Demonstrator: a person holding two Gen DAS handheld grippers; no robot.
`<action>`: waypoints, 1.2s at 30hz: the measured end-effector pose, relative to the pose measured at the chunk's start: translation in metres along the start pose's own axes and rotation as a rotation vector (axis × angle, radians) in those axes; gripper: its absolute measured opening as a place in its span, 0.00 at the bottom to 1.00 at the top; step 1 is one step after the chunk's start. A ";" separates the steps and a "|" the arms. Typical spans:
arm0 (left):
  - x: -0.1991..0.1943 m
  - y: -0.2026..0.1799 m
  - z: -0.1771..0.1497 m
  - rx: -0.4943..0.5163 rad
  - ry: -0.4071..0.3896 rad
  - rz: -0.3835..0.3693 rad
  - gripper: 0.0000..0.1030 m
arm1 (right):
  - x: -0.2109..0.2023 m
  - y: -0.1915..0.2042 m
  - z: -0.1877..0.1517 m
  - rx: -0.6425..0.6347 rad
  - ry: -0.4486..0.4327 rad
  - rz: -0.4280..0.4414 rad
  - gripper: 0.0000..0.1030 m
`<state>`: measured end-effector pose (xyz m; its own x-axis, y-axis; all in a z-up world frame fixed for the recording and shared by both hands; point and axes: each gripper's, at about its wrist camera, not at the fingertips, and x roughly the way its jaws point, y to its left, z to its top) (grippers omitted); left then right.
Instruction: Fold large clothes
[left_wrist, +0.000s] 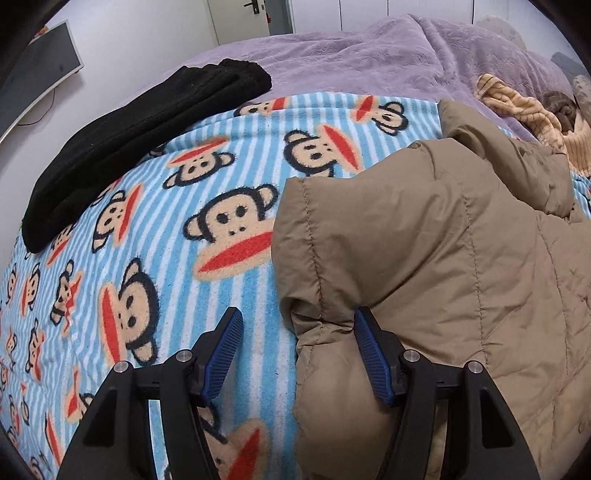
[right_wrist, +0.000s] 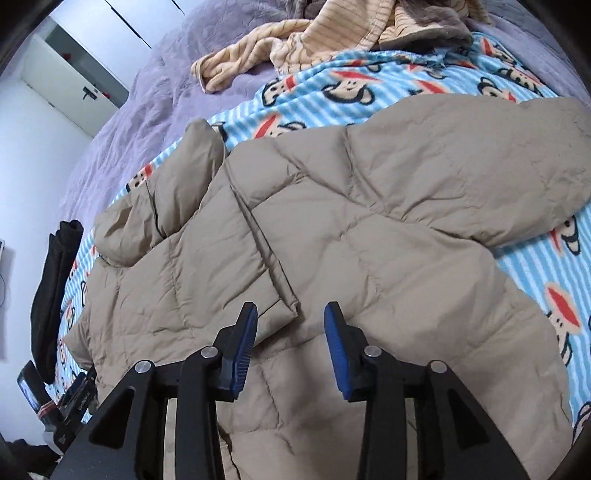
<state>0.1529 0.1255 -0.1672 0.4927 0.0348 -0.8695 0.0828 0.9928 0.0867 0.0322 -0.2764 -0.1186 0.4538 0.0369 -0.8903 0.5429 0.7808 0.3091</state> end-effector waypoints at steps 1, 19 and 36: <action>0.001 -0.001 0.000 0.008 0.001 0.005 0.63 | -0.003 0.002 0.002 -0.019 -0.014 0.013 0.40; -0.072 -0.022 -0.038 -0.085 0.079 -0.044 0.63 | 0.012 -0.011 -0.007 -0.089 0.160 0.128 0.50; -0.120 -0.071 -0.101 -0.189 0.128 -0.079 0.63 | -0.012 -0.047 -0.027 -0.146 0.272 0.207 0.60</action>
<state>0.0005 0.0626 -0.1184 0.3766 -0.0411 -0.9255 -0.0528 0.9964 -0.0658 -0.0178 -0.2963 -0.1315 0.3286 0.3526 -0.8762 0.3442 0.8192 0.4587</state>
